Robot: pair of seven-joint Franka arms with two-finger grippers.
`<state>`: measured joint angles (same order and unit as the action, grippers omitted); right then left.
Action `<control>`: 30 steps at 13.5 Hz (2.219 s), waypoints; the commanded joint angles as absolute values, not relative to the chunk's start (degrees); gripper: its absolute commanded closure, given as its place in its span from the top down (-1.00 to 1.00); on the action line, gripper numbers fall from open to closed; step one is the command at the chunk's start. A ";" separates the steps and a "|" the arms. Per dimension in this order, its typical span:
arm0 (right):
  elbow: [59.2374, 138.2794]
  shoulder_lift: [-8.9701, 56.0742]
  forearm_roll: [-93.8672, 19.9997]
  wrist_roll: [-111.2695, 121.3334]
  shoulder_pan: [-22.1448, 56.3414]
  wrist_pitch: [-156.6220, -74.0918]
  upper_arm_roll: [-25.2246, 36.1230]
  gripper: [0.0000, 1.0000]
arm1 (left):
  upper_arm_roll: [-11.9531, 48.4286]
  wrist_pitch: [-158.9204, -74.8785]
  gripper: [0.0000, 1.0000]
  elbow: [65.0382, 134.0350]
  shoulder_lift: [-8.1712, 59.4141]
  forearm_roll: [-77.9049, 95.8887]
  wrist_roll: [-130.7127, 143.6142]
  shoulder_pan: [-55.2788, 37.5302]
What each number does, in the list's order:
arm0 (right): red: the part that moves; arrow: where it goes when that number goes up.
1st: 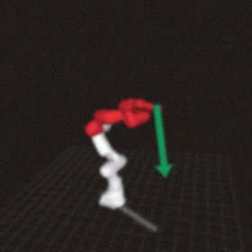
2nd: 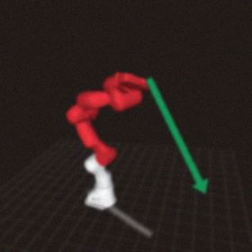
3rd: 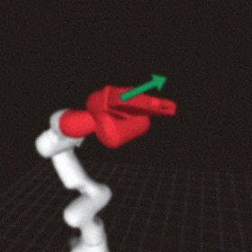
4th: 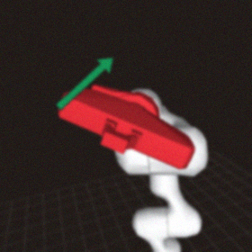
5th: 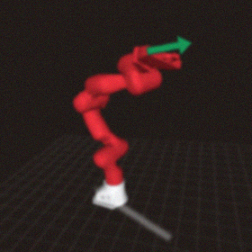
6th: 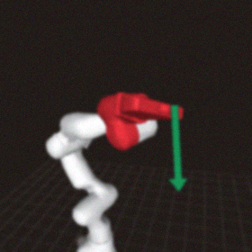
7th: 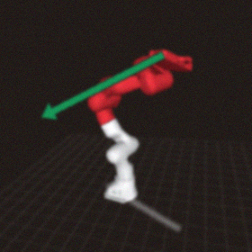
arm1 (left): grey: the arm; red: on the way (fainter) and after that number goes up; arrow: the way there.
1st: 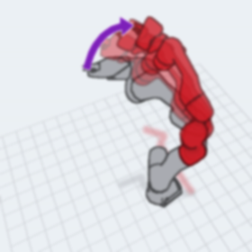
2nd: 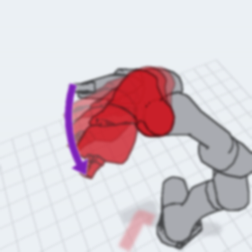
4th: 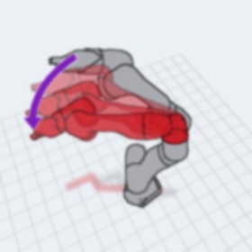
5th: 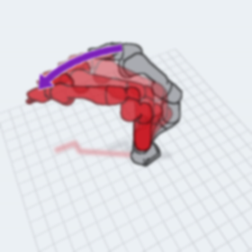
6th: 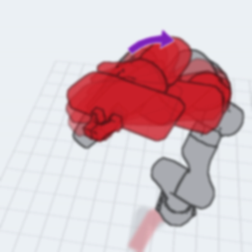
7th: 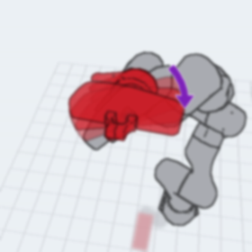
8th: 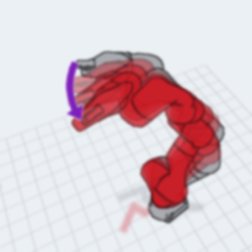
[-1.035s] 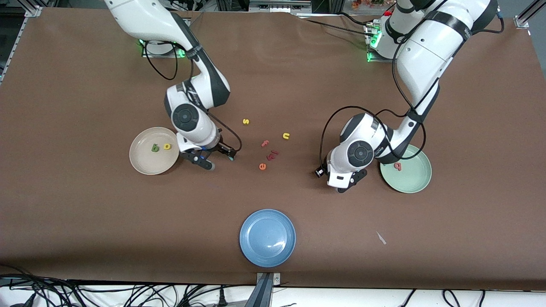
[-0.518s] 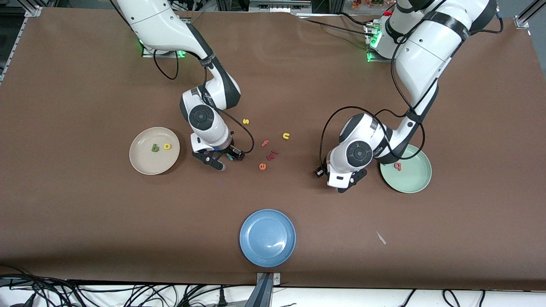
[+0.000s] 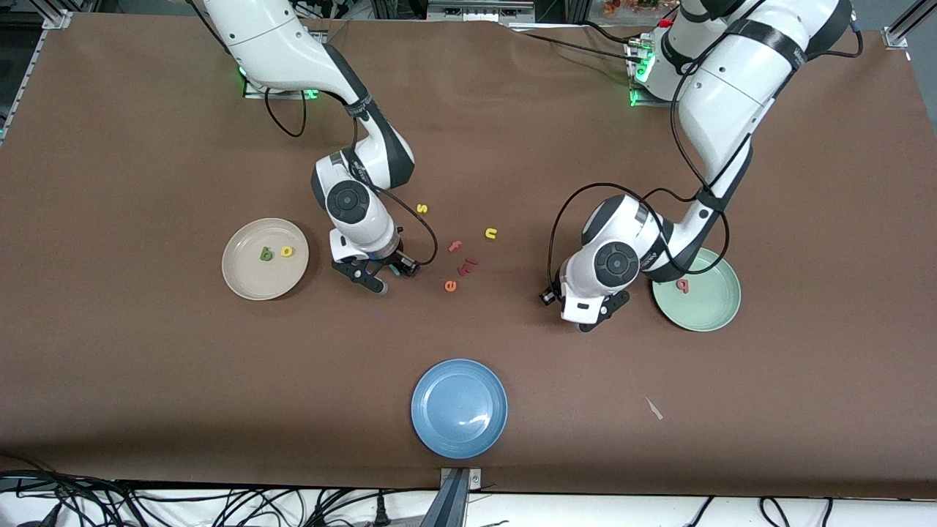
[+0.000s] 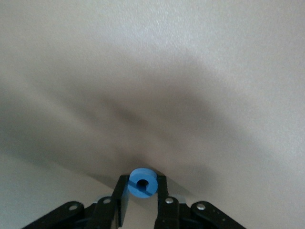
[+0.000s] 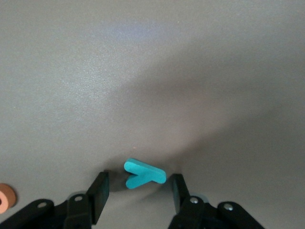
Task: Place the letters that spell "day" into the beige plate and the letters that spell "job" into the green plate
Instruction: 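Grasp the cyan y and blue o with the right and left grippers, then release the y onto the cream plate and the o onto the green plate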
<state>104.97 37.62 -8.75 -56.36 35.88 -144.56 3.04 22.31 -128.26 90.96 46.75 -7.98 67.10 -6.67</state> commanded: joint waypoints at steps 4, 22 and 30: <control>103.62 38.50 -9.14 -55.81 36.21 -145.20 3.51 -0.62 | 21.62 -112.36 -1.00 90.88 37.90 -7.82 55.06 2.35; 114.61 25.66 -10.63 -7.04 34.99 -120.23 30.84 -0.54 | 23.98 -114.87 0.99 96.95 31.04 -11.78 25.57 22.32; 108.92 24.09 -13.10 -4.22 33.40 -114.64 30.32 1.00 | 27.95 -101.81 0.99 79.57 25.40 -12.04 25.31 19.88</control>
<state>111.78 26.89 -12.13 -5.53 33.40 -119.30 30.69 28.50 -107.34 85.37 24.58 -10.89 25.68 21.87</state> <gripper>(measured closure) 0.106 0.000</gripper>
